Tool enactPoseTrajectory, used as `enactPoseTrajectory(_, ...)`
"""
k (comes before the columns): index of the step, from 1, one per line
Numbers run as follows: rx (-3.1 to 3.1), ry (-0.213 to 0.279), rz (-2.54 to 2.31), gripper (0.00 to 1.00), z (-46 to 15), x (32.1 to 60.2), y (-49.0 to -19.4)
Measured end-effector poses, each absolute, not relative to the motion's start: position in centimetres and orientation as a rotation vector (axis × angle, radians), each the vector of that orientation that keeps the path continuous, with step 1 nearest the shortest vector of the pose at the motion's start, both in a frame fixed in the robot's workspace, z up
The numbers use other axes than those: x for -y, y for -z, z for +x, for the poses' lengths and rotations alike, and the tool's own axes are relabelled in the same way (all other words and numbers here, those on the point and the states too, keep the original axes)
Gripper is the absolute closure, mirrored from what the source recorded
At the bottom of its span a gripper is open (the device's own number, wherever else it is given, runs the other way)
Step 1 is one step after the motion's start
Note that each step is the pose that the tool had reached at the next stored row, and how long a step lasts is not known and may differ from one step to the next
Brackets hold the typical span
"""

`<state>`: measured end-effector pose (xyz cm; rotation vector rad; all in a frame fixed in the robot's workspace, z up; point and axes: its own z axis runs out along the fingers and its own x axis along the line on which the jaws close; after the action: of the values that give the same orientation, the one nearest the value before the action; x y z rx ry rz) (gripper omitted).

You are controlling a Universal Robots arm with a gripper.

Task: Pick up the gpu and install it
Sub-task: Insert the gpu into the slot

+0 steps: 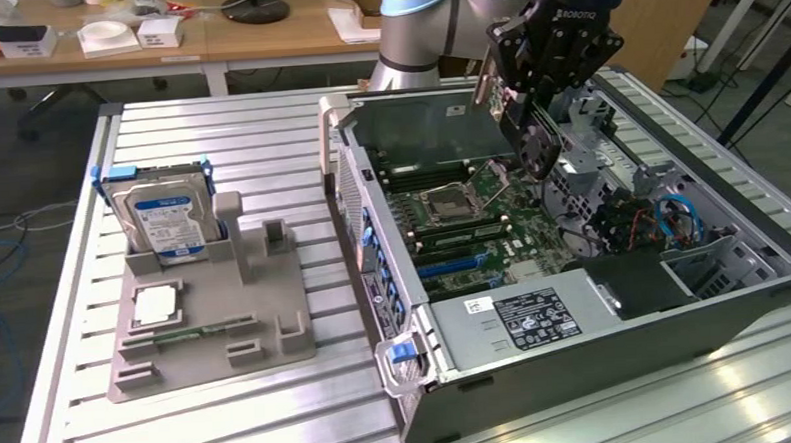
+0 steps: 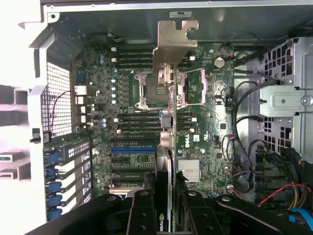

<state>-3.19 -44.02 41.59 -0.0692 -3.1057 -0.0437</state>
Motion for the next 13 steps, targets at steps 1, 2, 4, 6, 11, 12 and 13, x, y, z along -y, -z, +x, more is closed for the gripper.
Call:
enactPoseTrajectory(1,3.106,0.044,-0.068,0.74,-3.19,44.02,-41.59)
enactPoseTrajectory(2,3.106,0.044,-0.067,0.74,-3.18,44.02,-41.59)
enactPoseTrajectory(4,3.106,0.044,-0.066,0.74,-3.19,44.02,-41.59)
enactPoseTrajectory(6,3.106,0.044,-0.064,0.74,-3.19,44.02,-41.59)
enactPoseTrajectory(11,3.106,0.044,-0.06,0.74,-3.19,44.02,-41.59)
enactPoseTrajectory(12,3.106,0.043,-0.059,0.74,-3.18,44.02,-41.59)
enactPoseTrajectory(13,3.106,0.043,-0.058,0.74,-3.19,44.02,-41.59)
